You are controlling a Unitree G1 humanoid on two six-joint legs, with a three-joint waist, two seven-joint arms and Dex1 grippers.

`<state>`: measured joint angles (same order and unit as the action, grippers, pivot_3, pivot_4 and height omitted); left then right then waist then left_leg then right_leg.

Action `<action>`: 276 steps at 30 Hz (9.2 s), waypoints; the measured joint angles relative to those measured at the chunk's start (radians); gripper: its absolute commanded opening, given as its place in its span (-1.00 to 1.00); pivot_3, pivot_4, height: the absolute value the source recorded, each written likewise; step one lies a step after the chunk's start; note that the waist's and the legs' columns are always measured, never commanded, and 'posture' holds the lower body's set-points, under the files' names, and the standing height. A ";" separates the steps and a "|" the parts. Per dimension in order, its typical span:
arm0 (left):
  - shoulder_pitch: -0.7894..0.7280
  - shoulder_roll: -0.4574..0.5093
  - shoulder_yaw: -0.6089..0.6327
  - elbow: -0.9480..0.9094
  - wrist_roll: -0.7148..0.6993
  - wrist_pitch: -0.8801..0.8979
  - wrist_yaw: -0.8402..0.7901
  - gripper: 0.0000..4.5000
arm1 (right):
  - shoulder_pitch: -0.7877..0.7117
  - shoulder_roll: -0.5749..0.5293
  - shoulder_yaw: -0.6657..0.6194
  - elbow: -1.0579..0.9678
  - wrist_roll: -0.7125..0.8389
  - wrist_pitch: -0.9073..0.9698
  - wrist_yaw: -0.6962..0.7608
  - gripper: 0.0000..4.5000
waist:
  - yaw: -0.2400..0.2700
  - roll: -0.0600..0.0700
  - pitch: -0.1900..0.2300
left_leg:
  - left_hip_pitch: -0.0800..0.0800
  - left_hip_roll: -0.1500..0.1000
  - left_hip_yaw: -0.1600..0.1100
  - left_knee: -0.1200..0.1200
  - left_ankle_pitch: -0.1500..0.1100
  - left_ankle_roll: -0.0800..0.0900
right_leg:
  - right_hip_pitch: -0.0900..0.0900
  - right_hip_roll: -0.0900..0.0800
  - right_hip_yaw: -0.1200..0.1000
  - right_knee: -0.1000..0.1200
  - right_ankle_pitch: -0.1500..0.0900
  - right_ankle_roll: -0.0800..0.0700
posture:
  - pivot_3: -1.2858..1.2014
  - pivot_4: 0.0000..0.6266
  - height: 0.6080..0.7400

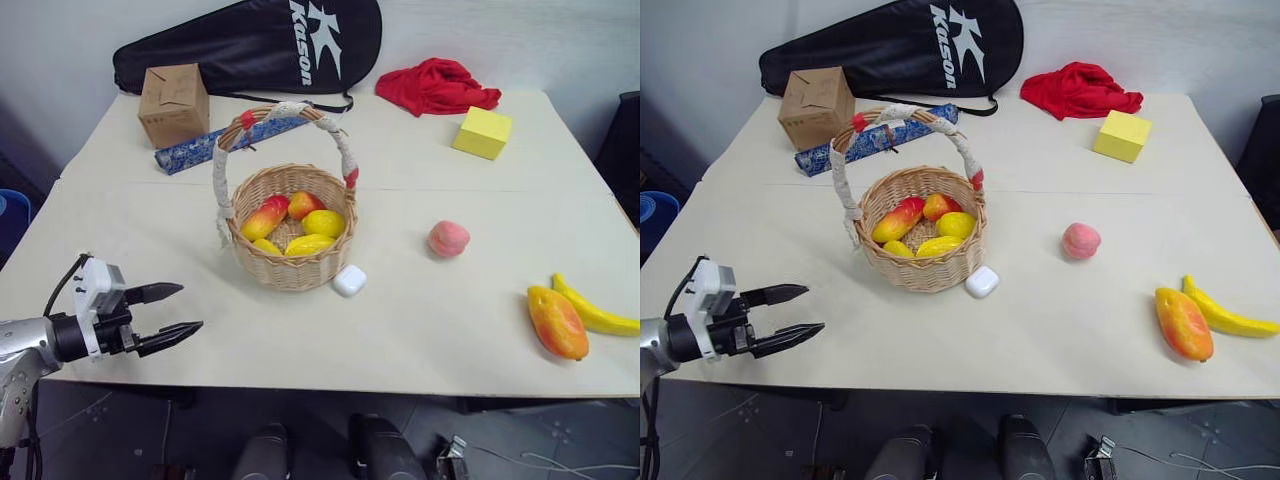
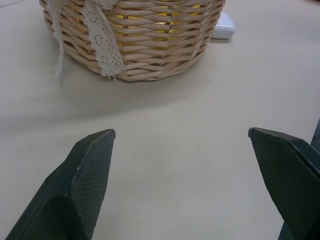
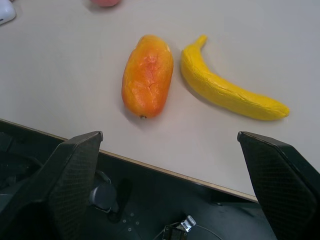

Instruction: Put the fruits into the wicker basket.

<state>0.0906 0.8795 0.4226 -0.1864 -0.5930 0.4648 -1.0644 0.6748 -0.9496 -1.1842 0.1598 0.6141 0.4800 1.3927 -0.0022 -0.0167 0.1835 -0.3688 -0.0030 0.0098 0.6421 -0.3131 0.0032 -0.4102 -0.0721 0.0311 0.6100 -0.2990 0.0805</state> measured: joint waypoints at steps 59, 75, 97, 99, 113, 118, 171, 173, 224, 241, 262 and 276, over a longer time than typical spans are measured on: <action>-0.234 0.022 -0.193 -0.322 -0.109 0.245 0.069 1.00 | -0.977 0.500 1.419 -0.583 -0.277 0.218 -0.959 0.98 | -0.007 -0.005 0.001 | -0.007 -0.002 -0.002 0.007 0.007 -0.002 | -0.008 0.001 -0.002 0.010 0.009 0.010 | 0.03 -0.52 1.00; -0.245 0.005 -0.175 -0.357 -0.146 0.263 0.136 1.00 | -1.064 0.619 1.450 -0.249 -0.415 0.057 -0.928 0.55 | -0.030 -0.005 0.001 | -0.001 -0.001 -0.002 0.007 0.009 -0.003 | -0.006 0.005 -0.002 0.017 0.009 0.010 | 0.03 -0.52 1.00; -0.344 -0.201 -0.374 -0.358 -0.147 0.233 0.211 1.00 | -0.976 0.077 0.524 -0.162 -0.242 0.249 -1.004 0.24 | -0.002 -0.003 0.003 | -0.002 0.000 0.001 0.006 0.008 -0.001 | -0.002 0.009 0.000 0.009 0.010 0.012 | 0.03 -0.52 1.00; -0.360 -0.204 -0.392 -0.356 -0.141 0.230 0.212 1.00 | -0.929 0.073 0.512 -0.073 -0.283 0.213 -1.023 0.24 | -0.011 -0.003 0.003 | -0.001 0.001 0.005 0.007 0.008 -0.001 | -0.002 0.010 0.004 0.010 0.011 0.013 | 0.03 -0.52 1.00; -0.379 -0.191 -0.384 -0.373 -0.147 0.235 0.238 1.00 | -0.627 0.199 0.443 -0.068 -0.375 0.173 -1.179 0.24 | -0.025 0.001 0.002 | 0.001 -0.001 0.006 0.008 0.010 0.001 | -0.001 0.012 0.009 0.011 0.013 0.018 | 0.03 -0.52 1.00; -0.374 -0.188 -0.381 -0.393 -0.154 0.248 0.260 1.00 | -0.619 0.212 0.425 -0.019 -0.377 0.170 -1.195 0.24 | -0.025 0.001 0.002 | 0.001 -0.002 0.006 0.008 0.010 0.001 | -0.001 0.012 0.009 0.011 0.013 0.018 | 0.03 -0.52 1.00; -0.673 -0.158 -0.299 -0.251 -0.230 0.281 0.226 1.00 | -1.455 0.200 1.299 0.350 -0.453 0.002 -0.529 0.98 | -0.007 -0.003 0.004 | -0.021 -0.001 0.005 0.022 0.010 -0.003 | -0.020 0.009 0.002 0.017 0.014 0.020 | 0.03 -0.52 1.00; -0.682 -0.156 -0.310 -0.248 -0.225 0.281 0.222 1.00 | -1.455 0.221 1.294 0.367 -0.457 0.000 -0.533 0.91 | -0.011 -0.003 0.005 | -0.019 -0.001 0.006 0.022 0.010 -0.002 | -0.019 0.010 0.002 0.018 0.014 0.020 | 0.03 -0.52 1.00; -0.678 -0.181 -0.348 -0.254 -0.243 0.285 0.215 1.00 | -1.124 -0.083 0.860 -0.256 -0.083 0.549 -0.609 0.98 | -0.010 -0.003 0.004 | -0.020 -0.002 0.010 0.020 0.007 0.005 | -0.018 0.009 0.002 0.013 0.017 0.020 | 0.03 -0.52 1.00; -0.652 -0.197 -0.397 -0.236 -0.193 0.244 0.183 1.00 | -0.712 -0.270 0.688 -0.195 -0.140 0.505 -0.390 0.98 | -0.022 -0.003 0.004 | -0.017 0.000 0.011 0.022 0.008 0.005 | -0.018 0.011 0.007 0.017 0.017 0.021 | 0.03 -0.52 1.00; -0.652 -0.160 -0.375 -0.230 -0.184 0.244 0.188 1.00 | -0.805 -0.088 0.777 -0.121 -0.045 0.560 -0.437 0.07 | -0.005 -0.003 0.004 | -0.016 -0.001 0.012 0.023 0.008 0.005 | -0.018 0.012 0.007 0.018 0.017 0.021 | 0.03 -0.52 1.00; -0.509 0.001 -0.114 -0.227 -0.243 0.317 0.203 1.00 | -1.364 0.358 1.203 -0.471 0.153 0.613 -0.573 0.07 | -0.022 -0.004 0.004 | -0.021 0.000 0.003 0.023 0.008 0.001 | -0.020 0.007 0.004 0.017 0.016 0.019 | 0.03 -0.52 1.00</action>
<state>-0.4184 0.8809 0.3090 -0.4132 -0.8362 0.7818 -0.8609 -0.6889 -0.5911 0.0184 -0.3108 0.7672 1.0934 0.8193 -0.0246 -0.0212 0.1878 -0.3900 -0.0033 0.0128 0.6648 -0.3049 0.0044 -0.4305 -0.0647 0.0347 0.6274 -0.2829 0.0994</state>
